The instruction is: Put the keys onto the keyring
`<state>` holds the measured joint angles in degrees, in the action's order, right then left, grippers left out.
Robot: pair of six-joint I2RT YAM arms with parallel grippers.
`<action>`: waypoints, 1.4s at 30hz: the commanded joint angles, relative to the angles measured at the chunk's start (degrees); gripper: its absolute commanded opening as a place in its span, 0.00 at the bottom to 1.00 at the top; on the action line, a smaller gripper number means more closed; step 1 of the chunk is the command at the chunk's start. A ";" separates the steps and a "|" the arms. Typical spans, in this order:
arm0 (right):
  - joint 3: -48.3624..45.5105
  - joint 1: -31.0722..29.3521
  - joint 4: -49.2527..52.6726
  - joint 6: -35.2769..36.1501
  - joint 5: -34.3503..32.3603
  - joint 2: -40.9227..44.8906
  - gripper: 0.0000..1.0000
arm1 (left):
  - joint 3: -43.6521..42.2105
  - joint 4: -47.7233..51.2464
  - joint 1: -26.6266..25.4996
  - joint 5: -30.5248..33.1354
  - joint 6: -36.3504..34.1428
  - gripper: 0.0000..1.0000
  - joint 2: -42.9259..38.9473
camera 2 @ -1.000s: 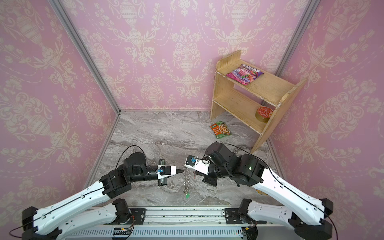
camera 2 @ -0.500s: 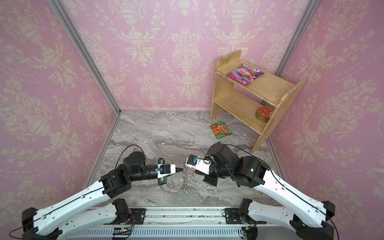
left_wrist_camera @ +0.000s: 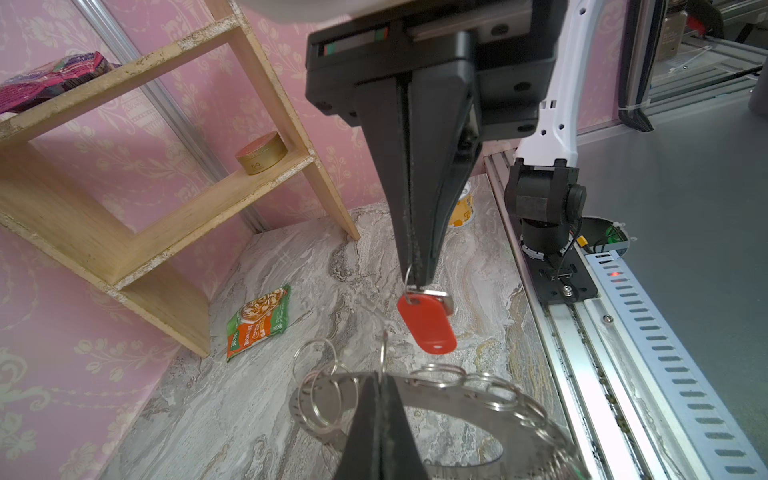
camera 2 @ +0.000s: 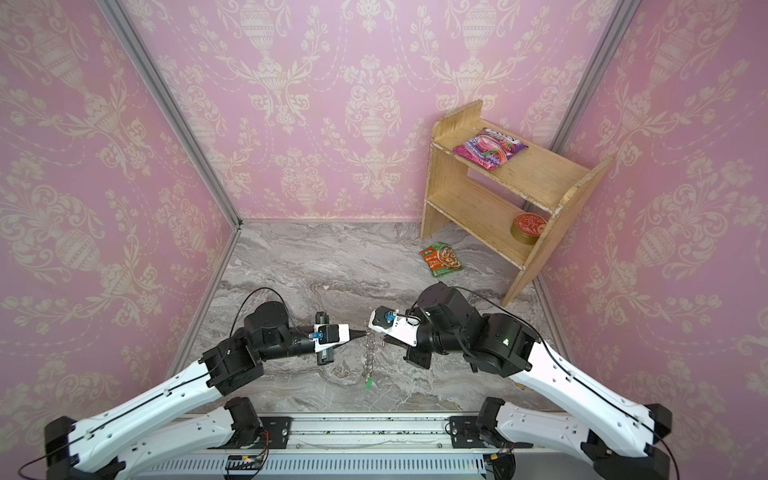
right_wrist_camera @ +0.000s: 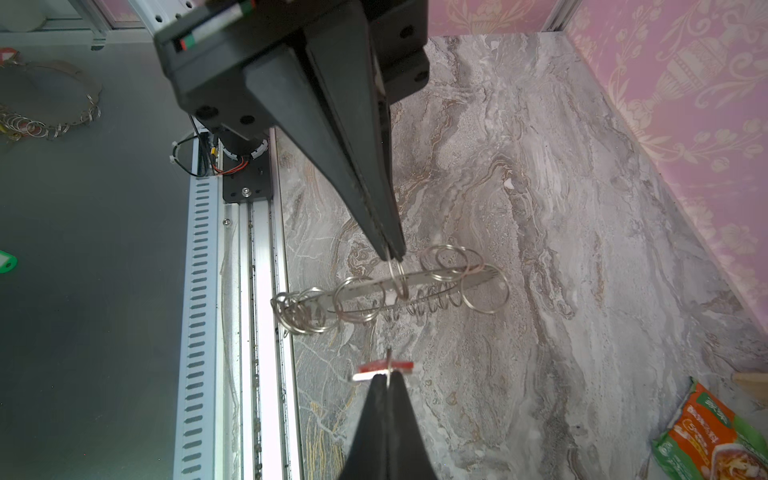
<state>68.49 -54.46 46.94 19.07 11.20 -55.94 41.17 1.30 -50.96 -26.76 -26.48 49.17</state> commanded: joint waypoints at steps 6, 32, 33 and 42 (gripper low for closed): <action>-0.02 -1.61 -1.85 -0.54 -1.25 -1.34 0.00 | -0.47 -2.70 0.86 -3.28 1.42 0.00 -0.04; 0.59 -4.06 -1.24 0.79 -6.01 -3.49 0.00 | -0.13 -2.58 1.56 -5.86 2.05 0.00 -1.33; 0.59 -4.03 -1.23 0.82 -6.02 -3.50 0.00 | -0.08 -2.62 1.56 -5.88 2.00 0.00 -1.29; 0.87 -4.16 -1.08 1.15 -4.77 -3.31 0.00 | -0.22 -2.47 1.56 -5.74 1.96 0.00 -1.44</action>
<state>68.49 -58.06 46.13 19.53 5.98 -59.13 40.66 0.86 -49.91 -31.24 -25.63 48.80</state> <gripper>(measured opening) 0.036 0.045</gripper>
